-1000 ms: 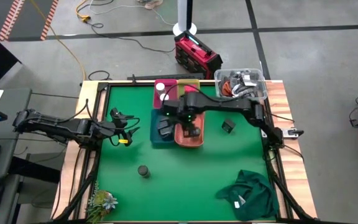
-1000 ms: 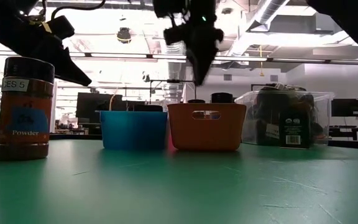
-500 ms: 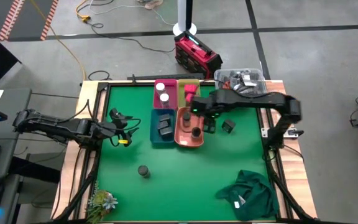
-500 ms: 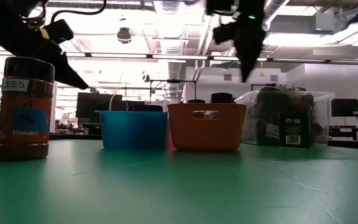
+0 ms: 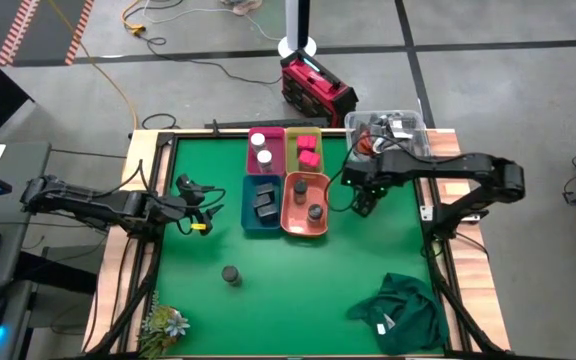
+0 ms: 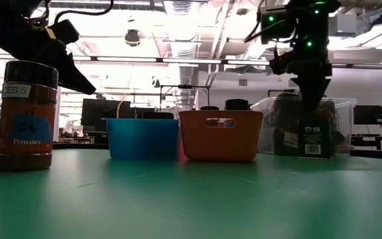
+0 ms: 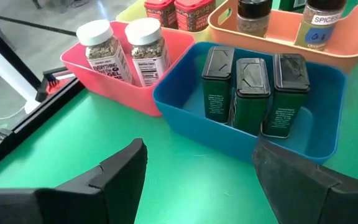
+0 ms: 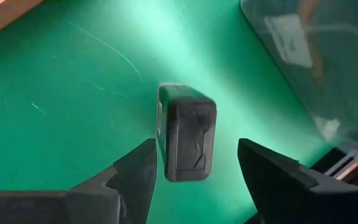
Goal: Sort spices by type
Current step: Put the black seasoning can into the blue tray
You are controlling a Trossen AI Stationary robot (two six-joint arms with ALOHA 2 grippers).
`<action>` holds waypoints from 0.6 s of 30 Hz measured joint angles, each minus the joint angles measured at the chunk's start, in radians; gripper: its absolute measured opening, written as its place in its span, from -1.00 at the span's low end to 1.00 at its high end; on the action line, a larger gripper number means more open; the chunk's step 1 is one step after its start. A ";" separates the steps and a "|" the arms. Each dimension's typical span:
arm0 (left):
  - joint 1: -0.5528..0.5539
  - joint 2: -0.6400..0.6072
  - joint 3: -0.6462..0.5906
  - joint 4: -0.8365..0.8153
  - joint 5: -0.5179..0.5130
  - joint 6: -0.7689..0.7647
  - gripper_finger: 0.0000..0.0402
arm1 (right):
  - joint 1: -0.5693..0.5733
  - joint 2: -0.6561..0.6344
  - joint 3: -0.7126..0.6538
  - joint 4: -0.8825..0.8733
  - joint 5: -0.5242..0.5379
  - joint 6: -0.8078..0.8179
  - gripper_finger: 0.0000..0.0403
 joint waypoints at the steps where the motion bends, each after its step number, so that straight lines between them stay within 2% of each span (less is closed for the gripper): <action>1: 0.000 0.000 0.000 -0.001 0.000 -0.005 0.40 | 0.000 -0.005 -0.011 0.005 -0.009 0.010 0.29; 14: 0.000 0.000 0.000 -0.008 0.006 -0.012 0.40 | -0.007 -0.007 -0.135 0.160 -0.016 0.034 0.29; 18: 0.000 0.000 0.000 -0.009 0.017 -0.012 0.40 | -0.006 -0.007 -0.151 0.189 -0.027 0.032 0.18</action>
